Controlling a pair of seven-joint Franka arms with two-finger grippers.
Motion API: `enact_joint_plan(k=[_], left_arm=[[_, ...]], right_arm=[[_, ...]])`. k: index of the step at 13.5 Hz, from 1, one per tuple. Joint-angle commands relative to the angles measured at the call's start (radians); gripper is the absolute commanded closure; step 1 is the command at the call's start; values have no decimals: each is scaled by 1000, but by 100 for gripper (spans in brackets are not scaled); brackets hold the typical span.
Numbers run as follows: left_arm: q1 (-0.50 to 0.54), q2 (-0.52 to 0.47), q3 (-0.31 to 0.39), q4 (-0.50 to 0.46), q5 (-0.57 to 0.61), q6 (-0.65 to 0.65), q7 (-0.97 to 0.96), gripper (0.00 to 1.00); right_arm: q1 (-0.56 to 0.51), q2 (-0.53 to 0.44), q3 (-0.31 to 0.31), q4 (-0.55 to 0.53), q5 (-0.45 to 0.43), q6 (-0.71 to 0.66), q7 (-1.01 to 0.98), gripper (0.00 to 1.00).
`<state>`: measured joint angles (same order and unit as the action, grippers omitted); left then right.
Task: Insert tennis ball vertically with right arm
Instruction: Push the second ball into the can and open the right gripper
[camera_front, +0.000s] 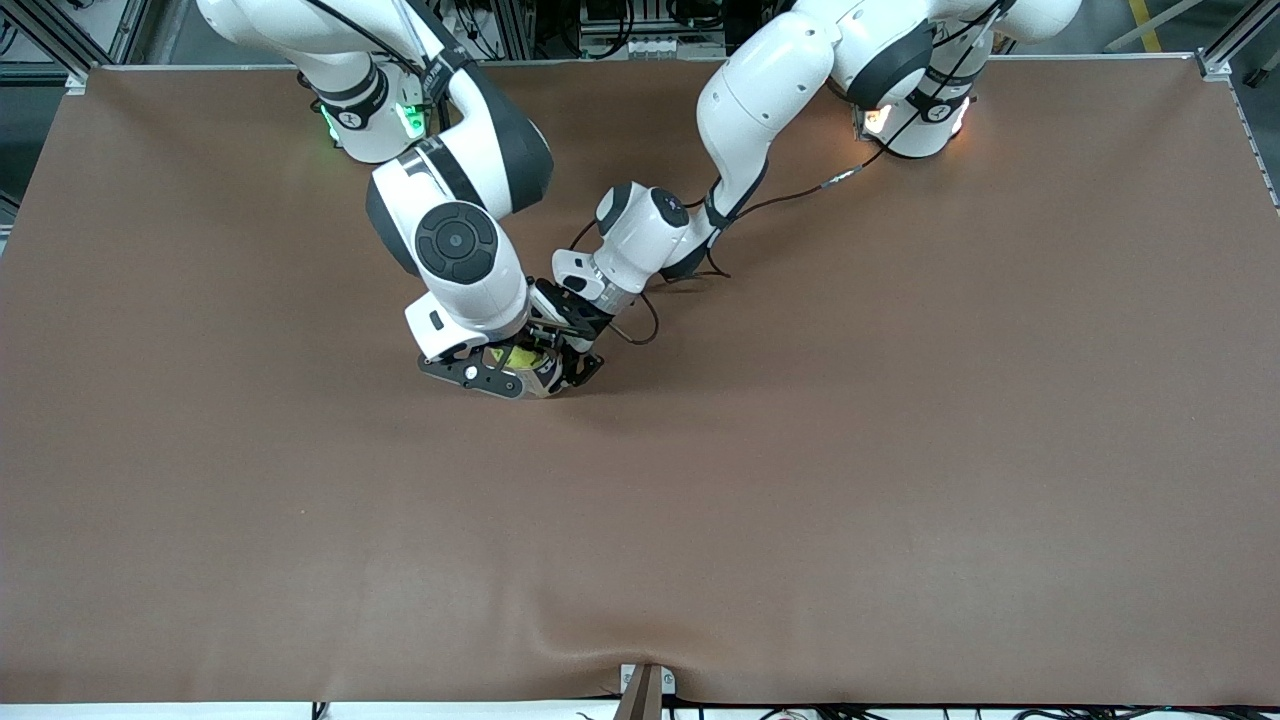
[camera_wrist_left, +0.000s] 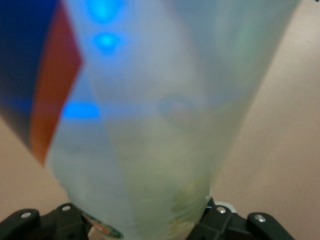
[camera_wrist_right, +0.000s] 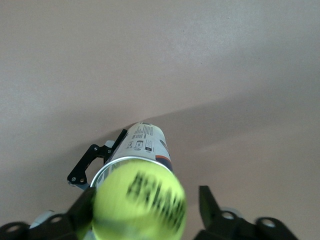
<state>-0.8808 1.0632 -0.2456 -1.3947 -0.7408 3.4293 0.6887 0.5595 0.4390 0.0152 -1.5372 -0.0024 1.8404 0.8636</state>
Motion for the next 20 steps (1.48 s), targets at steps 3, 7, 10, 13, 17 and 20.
enact_joint_plan(k=[3,7,10,13,17,20], left_arm=[[-7,-17,25,-38,-14,-12,-20,22],[-7,-17,25,-38,-14,-12,-18,21],[-7,-16,25,-38,-14,-12,-20,19],[-7,-17,25,-38,-14,-12,-20,17],[-7,-17,25,-38,-14,-12,-20,17],[-7,-17,25,-38,-14,-13,-20,17]], right_arm=[[11,-2,-11,8,-11,-1,31,0],[-16,-16,-15,15,-10,-23,6,0],[-24,-14,-17,8,-11,-26,-12,0],[-19,-3,-17,-4,-21,-21,-12,0],[-27,-9,-17,-6,-25,-27,-26,0],[-18,-8,-17,-14,-25,-26,-24,0]])
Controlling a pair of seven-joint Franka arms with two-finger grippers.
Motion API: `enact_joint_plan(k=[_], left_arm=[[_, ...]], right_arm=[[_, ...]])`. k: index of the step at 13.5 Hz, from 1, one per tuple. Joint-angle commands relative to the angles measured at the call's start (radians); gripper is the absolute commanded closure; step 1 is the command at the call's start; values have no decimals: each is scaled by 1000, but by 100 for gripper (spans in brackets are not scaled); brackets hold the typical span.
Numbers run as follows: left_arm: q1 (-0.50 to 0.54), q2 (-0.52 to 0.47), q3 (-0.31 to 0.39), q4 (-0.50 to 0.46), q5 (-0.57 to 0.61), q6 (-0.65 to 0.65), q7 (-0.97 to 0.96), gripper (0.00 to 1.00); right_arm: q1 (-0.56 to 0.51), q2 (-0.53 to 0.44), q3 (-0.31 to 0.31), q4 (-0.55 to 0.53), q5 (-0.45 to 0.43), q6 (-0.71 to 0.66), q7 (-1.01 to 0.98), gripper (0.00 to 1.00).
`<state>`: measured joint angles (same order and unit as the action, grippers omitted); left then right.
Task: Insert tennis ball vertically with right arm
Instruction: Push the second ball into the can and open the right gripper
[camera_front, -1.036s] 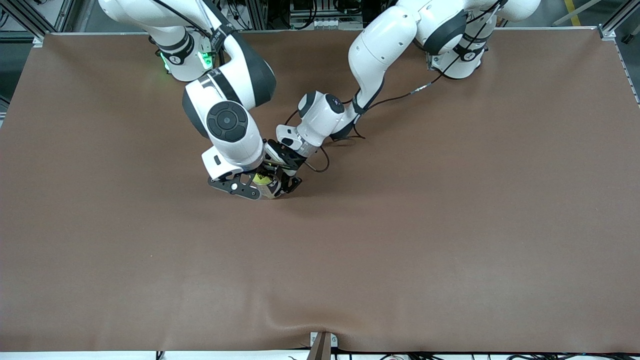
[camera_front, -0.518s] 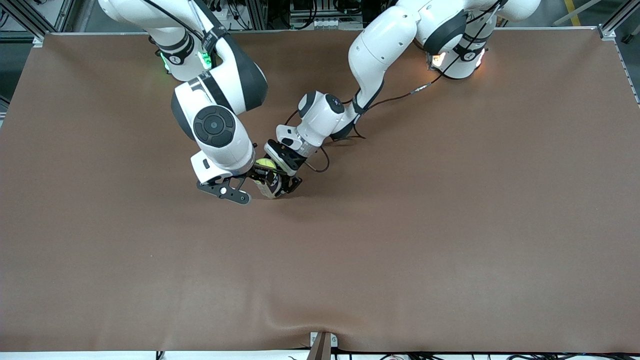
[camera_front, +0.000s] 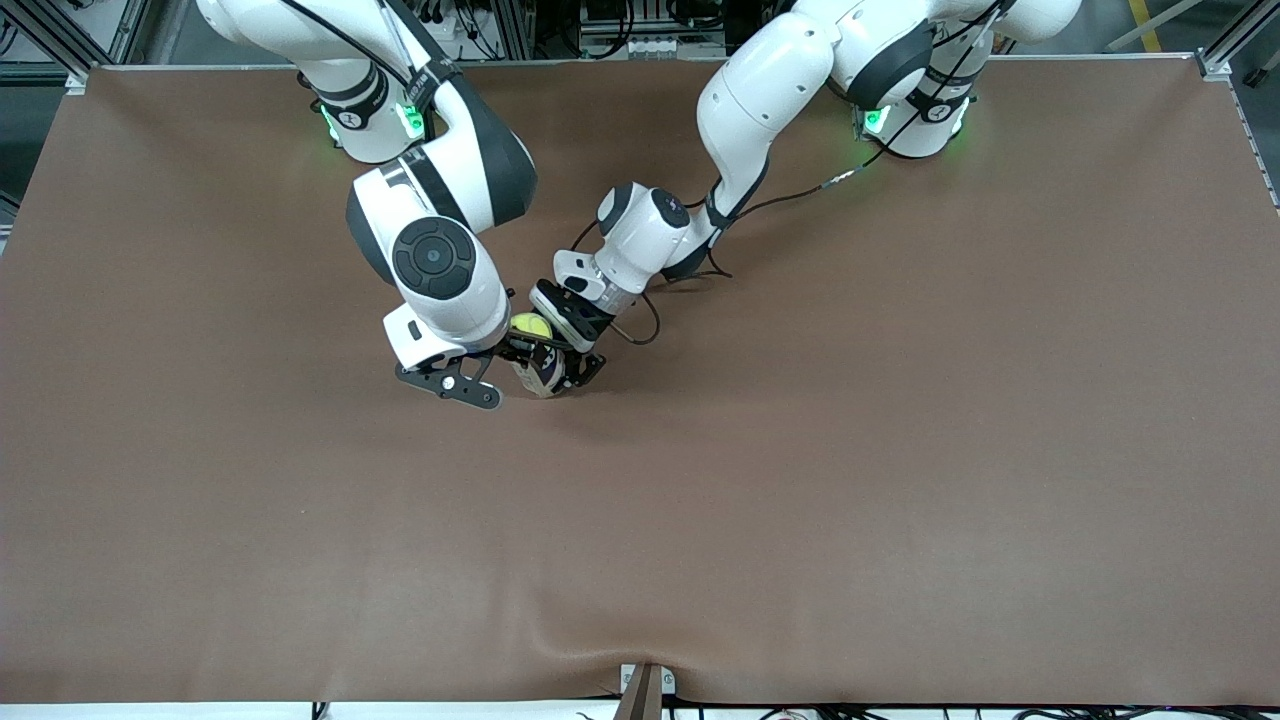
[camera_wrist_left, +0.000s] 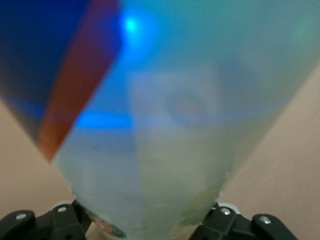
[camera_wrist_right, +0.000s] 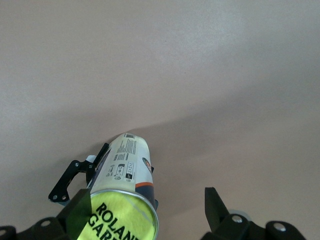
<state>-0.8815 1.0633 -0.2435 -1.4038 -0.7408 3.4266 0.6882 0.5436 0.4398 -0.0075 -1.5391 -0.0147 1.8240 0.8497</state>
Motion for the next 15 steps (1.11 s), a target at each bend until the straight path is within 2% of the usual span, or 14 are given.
enact_joint_plan(k=[1,15], left_arm=[[-7,-17,23,-29,-14,-10,-19,17],[-7,-17,23,-29,-14,-10,-19,17]], right_arm=[[1,-10,6,-13,-13,-12,-11,0],[18,-62,7,-18,-13,-135,-12,0]])
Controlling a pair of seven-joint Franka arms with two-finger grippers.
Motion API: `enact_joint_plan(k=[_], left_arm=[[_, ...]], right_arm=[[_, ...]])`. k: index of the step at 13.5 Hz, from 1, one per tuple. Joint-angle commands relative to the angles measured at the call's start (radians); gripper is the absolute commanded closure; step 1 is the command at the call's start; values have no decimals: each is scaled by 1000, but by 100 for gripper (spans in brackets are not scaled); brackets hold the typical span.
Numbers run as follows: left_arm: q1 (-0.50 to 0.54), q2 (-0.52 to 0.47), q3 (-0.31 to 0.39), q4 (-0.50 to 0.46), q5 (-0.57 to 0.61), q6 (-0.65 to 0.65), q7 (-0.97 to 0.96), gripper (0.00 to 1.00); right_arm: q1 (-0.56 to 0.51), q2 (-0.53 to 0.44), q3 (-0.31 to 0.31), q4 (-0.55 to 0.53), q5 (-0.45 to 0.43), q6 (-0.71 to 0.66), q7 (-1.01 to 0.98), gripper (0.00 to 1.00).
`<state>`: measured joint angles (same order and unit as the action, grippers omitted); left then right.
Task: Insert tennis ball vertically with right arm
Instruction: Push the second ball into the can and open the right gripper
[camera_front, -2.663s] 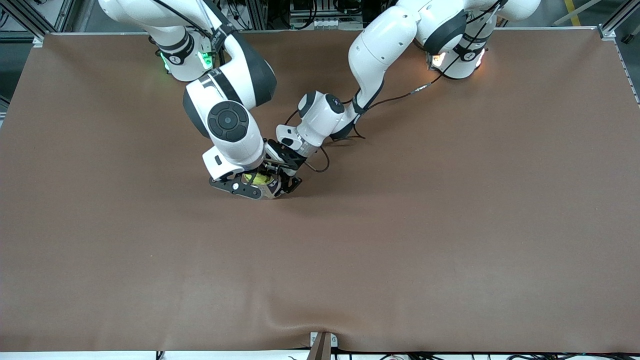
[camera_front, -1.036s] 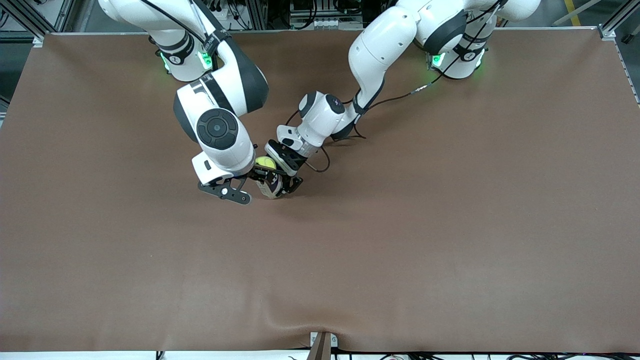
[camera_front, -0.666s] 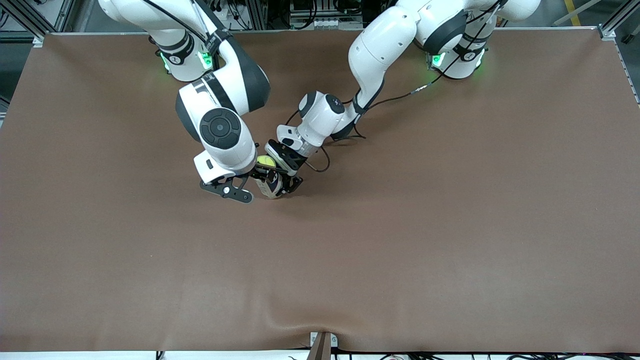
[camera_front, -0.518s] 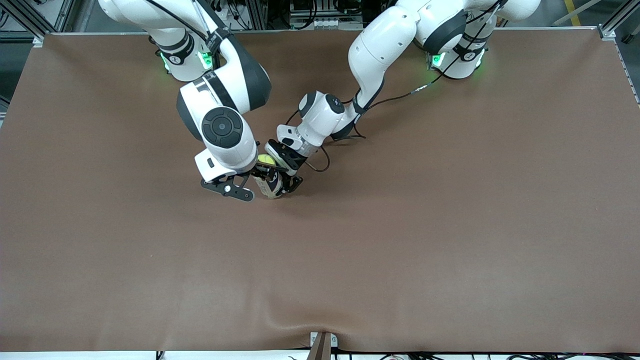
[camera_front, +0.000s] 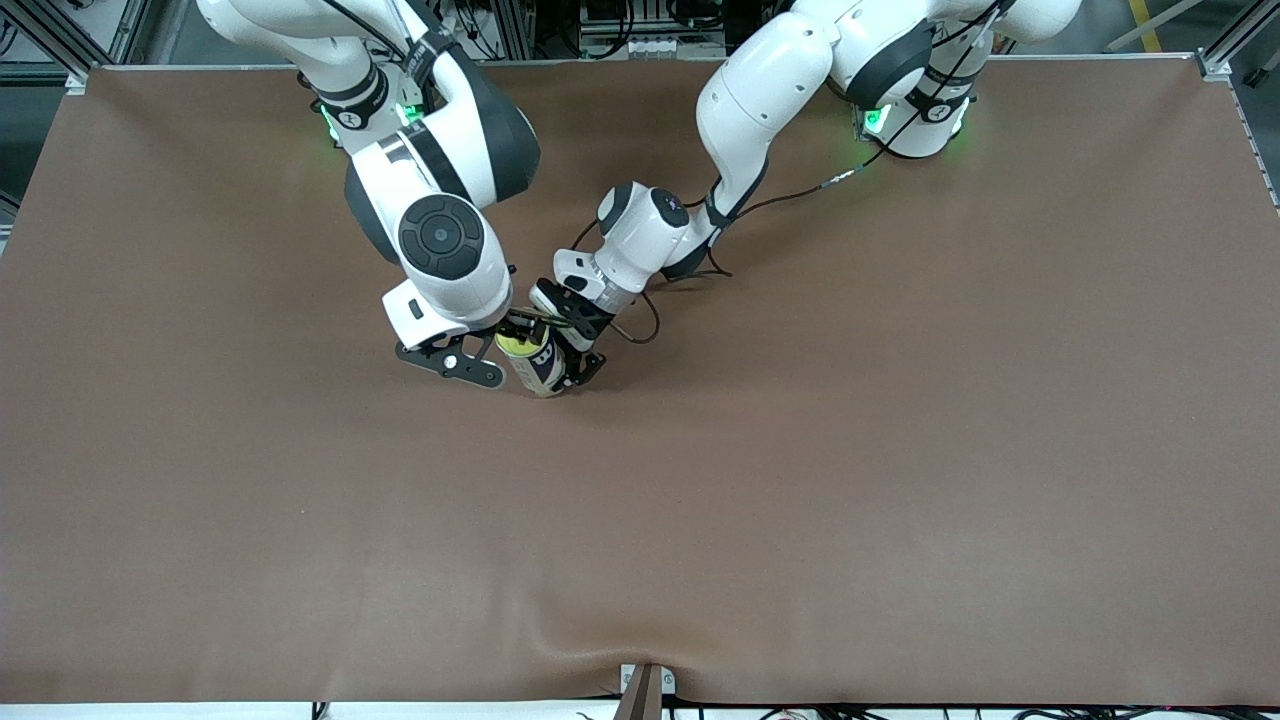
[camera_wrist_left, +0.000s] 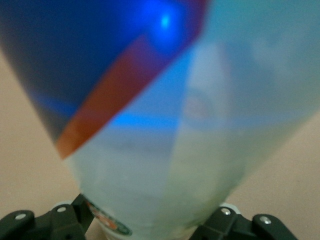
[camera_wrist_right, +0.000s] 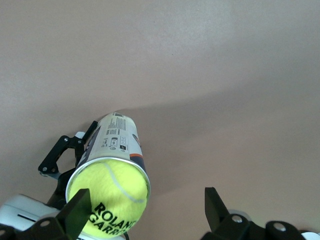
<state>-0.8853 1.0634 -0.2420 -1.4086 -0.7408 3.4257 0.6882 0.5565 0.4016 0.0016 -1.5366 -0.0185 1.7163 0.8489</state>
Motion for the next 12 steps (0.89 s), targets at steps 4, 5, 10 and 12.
enact_joint_plan(k=[4,5,10,12], left_arm=[[-3,-17,21,-26,-14,-10,-19,17],[-3,-17,21,-24,-14,-10,-19,17],[-3,-17,21,-26,-14,-10,-19,17],[-3,-17,21,-24,-14,-10,-19,17]], right_arm=[[-6,-26,-2,-8,-9,-27,-16,0],[-7,-30,-2,-8,-9,-30,-31,0],[-7,-38,-5,-14,-9,-44,-45,0],[-7,-30,-5,-17,-9,-23,-45,0]])
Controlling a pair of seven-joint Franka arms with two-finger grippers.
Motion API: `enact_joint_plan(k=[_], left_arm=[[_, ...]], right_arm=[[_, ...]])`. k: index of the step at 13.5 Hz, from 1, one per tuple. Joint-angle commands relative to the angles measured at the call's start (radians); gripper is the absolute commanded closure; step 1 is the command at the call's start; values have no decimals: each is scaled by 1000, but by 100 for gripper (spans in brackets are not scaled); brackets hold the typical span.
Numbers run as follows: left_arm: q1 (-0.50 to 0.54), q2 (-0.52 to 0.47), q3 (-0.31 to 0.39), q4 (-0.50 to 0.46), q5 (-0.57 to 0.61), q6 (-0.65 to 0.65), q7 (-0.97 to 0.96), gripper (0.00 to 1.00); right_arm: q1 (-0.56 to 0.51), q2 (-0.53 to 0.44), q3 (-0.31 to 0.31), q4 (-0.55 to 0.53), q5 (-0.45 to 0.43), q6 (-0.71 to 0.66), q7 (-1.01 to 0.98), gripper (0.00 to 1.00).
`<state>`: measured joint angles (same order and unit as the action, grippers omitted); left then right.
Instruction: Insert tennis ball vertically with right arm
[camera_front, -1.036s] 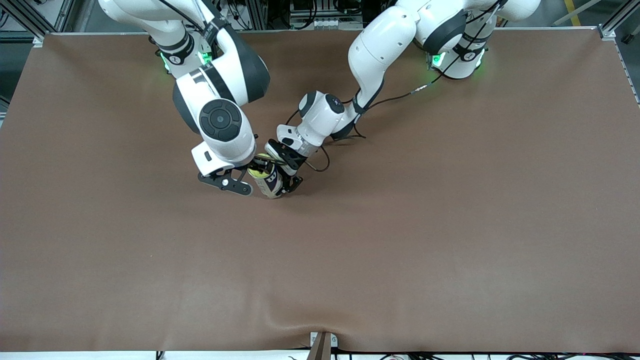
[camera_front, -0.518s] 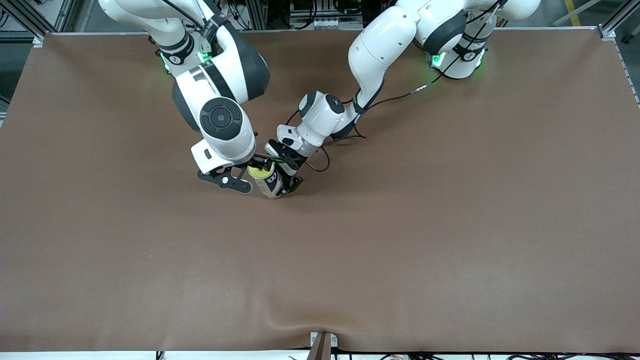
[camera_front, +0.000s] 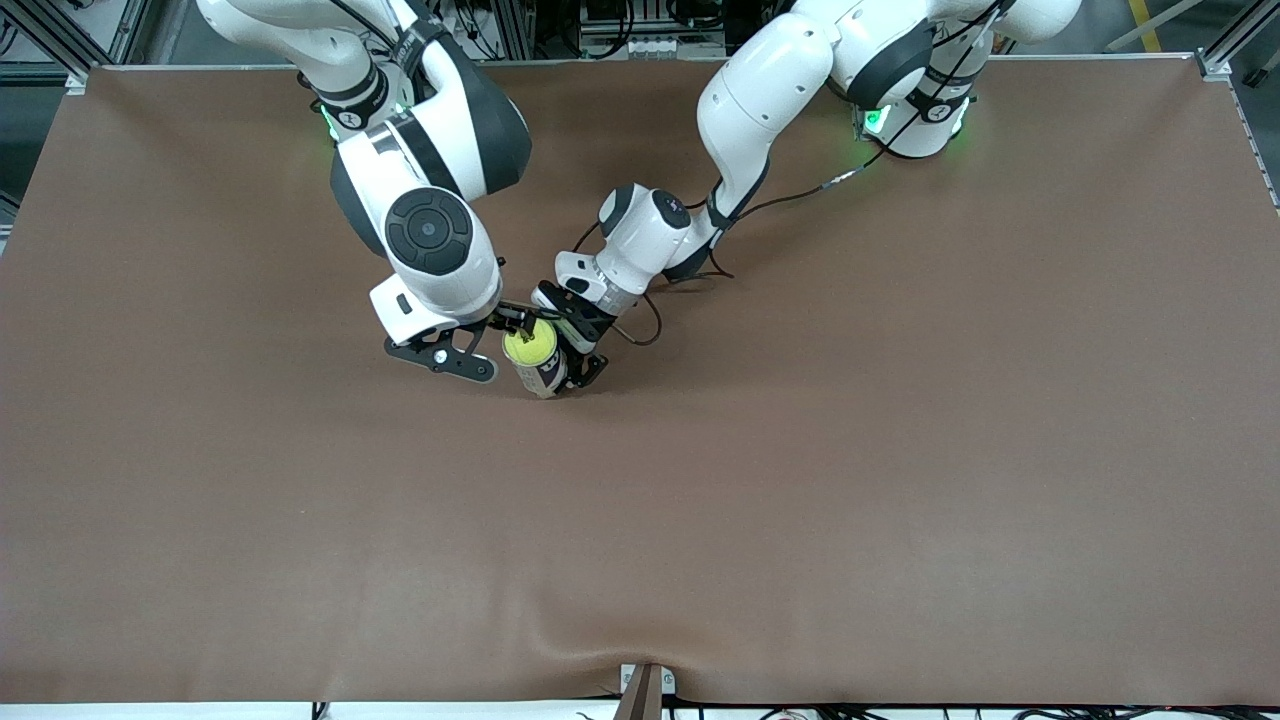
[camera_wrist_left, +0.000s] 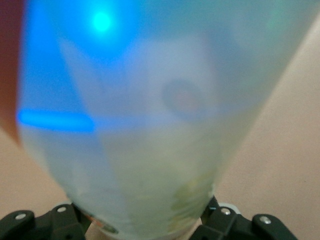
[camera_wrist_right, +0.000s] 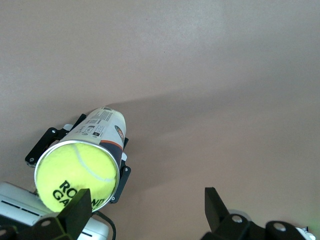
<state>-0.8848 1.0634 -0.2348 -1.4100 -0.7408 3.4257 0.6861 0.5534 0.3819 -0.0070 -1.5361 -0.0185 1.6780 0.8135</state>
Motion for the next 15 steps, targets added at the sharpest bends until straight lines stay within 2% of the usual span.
enact_joint_plan(k=[1,5,9,13,15], left_arm=[[-3,-17,14,-23,-14,-10,-17,18],[-3,-17,14,-23,-14,-11,-17,18],[-3,-17,14,-23,-14,-11,-17,18],[-3,-17,14,-30,-14,-13,-17,16],[-3,-17,18,-35,-15,-20,-17,8]], right_arm=[[-1,-6,4,-18,-9,25,-10,0],[5,17,4,-41,-18,84,-7,0],[-1,28,4,-41,-29,89,-7,0],[-45,-43,4,-15,-28,-9,-65,0],[-120,-107,4,-4,-26,-67,-185,0]])
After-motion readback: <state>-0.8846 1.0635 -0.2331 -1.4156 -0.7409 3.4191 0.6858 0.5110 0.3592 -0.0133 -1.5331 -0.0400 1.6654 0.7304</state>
